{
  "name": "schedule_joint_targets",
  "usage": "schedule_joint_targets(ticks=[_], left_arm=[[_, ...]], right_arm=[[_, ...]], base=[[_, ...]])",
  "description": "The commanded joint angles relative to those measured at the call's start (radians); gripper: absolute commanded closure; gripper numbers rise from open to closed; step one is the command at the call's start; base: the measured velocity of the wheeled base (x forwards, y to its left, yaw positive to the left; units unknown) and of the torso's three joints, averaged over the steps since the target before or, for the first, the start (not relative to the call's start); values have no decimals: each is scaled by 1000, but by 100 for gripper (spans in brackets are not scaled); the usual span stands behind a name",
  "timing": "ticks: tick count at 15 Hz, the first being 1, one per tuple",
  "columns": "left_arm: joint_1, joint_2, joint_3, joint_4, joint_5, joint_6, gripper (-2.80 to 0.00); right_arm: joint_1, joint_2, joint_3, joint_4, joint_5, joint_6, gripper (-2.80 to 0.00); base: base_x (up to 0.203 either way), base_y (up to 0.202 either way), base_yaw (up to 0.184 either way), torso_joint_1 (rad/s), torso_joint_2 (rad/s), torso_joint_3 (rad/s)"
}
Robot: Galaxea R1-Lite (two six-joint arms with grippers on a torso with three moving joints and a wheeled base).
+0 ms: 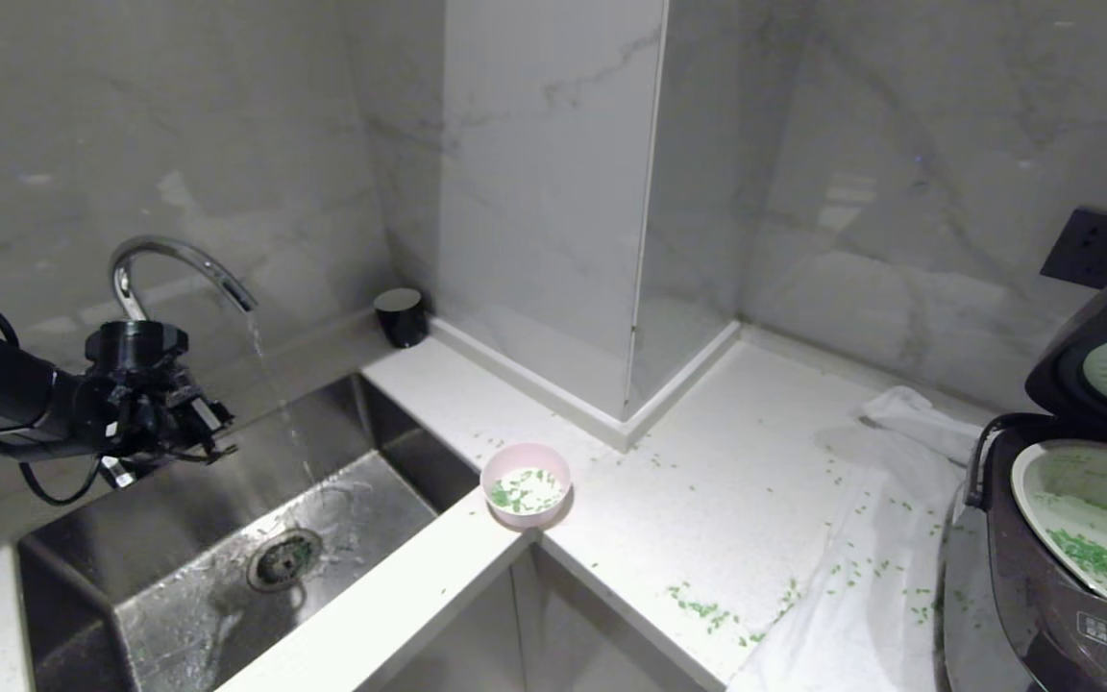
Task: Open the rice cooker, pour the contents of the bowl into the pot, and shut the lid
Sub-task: Turn on the tap, then pick up the bowl on the table
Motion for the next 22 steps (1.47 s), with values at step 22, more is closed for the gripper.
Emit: schedule_joint_targets(ticks=[22], left_arm=[[-729, 104, -183, 136, -104, 80, -280]], right_arm=[[0, 0, 0, -1, -1, 1, 0]], base=[[0, 0, 0, 0, 0, 0]])
